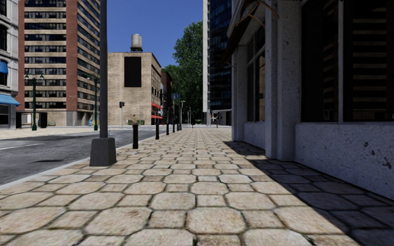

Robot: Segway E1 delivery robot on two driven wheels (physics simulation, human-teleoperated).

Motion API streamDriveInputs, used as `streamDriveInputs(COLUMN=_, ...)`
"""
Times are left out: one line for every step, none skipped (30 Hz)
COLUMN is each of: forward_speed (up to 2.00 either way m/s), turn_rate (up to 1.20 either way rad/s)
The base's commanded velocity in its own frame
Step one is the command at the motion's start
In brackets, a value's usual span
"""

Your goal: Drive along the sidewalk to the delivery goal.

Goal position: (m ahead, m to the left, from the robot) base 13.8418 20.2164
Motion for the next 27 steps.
streamDriveInputs(forward_speed=1.97, turn_rate=0.0)
streamDriveInputs(forward_speed=1.97, turn_rate=0.0)
streamDriveInputs(forward_speed=1.97, turn_rate=0.0)
streamDriveInputs(forward_speed=1.97, turn_rate=0.0)
streamDriveInputs(forward_speed=1.97, turn_rate=0.0)
streamDriveInputs(forward_speed=1.97, turn_rate=0.0)
streamDriveInputs(forward_speed=1.97, turn_rate=0.0)
streamDriveInputs(forward_speed=1.97, turn_rate=0.0)
streamDriveInputs(forward_speed=1.97, turn_rate=0.0)
streamDriveInputs(forward_speed=1.97, turn_rate=0.0)
streamDriveInputs(forward_speed=1.97, turn_rate=0.0)
streamDriveInputs(forward_speed=1.97, turn_rate=0.0)
streamDriveInputs(forward_speed=1.97, turn_rate=0.0)
streamDriveInputs(forward_speed=1.97, turn_rate=0.0)
streamDriveInputs(forward_speed=1.97, turn_rate=0.0)
streamDriveInputs(forward_speed=1.97, turn_rate=0.0)
streamDriveInputs(forward_speed=1.97, turn_rate=0.0)
streamDriveInputs(forward_speed=1.97, turn_rate=0.0)
streamDriveInputs(forward_speed=1.97, turn_rate=0.0)
streamDriveInputs(forward_speed=1.97, turn_rate=0.0)
streamDriveInputs(forward_speed=1.97, turn_rate=0.0)
streamDriveInputs(forward_speed=1.97, turn_rate=0.0)
streamDriveInputs(forward_speed=1.97, turn_rate=0.0)
streamDriveInputs(forward_speed=1.97, turn_rate=0.0)
streamDriveInputs(forward_speed=1.97, turn_rate=0.0)
streamDriveInputs(forward_speed=1.97, turn_rate=0.0)
streamDriveInputs(forward_speed=1.97, turn_rate=0.0)
